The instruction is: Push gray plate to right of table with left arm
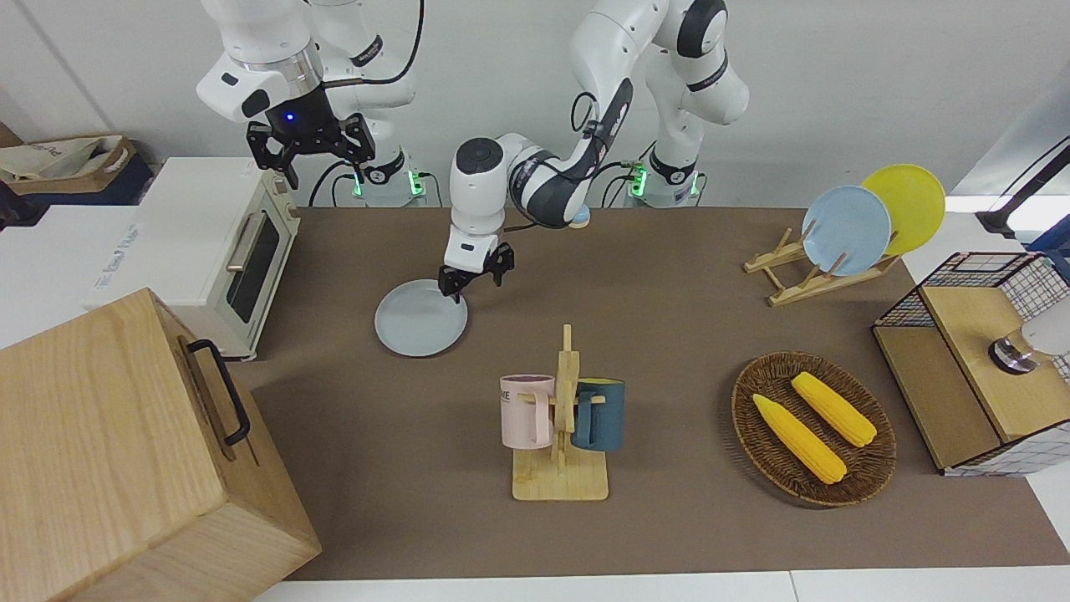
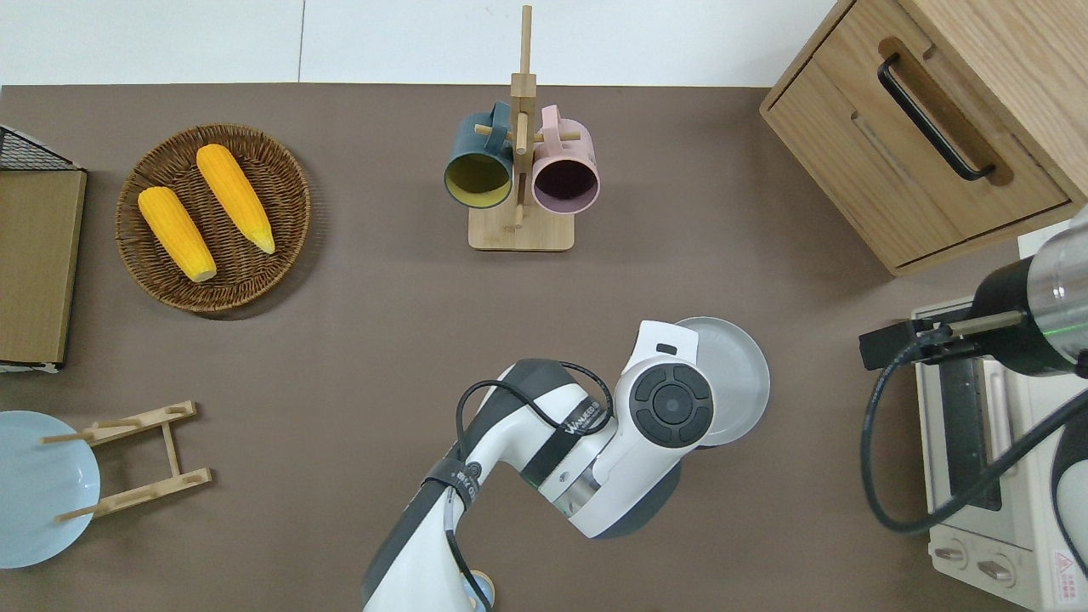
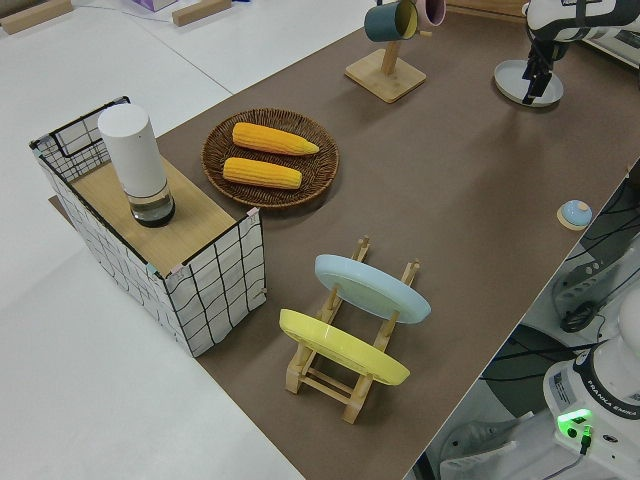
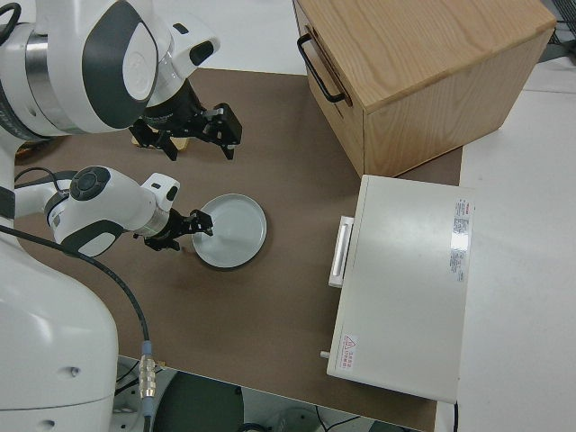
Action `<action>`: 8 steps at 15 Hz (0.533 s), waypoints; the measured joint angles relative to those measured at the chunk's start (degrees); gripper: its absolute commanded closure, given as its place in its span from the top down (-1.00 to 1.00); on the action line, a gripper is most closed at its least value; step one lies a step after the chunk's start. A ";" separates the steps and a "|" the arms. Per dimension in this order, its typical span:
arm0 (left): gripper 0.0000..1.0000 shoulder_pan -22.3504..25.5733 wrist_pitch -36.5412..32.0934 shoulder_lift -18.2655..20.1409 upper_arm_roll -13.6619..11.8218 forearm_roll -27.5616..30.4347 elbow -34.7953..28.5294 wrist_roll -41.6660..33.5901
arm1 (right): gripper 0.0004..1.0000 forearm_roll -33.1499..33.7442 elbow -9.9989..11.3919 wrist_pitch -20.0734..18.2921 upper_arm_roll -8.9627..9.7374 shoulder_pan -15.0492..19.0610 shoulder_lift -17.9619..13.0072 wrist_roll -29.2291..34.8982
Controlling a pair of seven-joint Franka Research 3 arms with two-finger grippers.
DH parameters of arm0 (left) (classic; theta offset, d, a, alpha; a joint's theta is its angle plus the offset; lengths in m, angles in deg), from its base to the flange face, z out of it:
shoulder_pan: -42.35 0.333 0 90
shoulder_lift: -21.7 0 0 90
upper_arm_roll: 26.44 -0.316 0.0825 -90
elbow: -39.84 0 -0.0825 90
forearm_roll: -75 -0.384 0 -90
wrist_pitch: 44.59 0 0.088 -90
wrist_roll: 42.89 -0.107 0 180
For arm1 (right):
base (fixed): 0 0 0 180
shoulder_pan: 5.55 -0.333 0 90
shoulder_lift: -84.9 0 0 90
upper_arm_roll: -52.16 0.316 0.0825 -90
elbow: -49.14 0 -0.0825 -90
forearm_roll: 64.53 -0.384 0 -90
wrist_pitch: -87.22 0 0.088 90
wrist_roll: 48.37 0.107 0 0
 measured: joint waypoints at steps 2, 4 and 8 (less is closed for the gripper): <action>0.99 0.55 -4.44 2.29 -0.65 -1.62 0.04 -1.27 | 0.97 0.00 0.00 0.00 0.00 0.00 0.00 0.00; 0.99 1.60 -8.89 4.66 -1.18 -2.20 0.08 -4.78 | 0.97 0.00 0.00 0.00 0.00 0.00 0.00 0.00; 0.99 5.35 -14.14 8.85 -1.97 -2.11 0.15 -15.66 | 0.97 0.00 0.00 0.00 0.00 0.00 0.00 0.00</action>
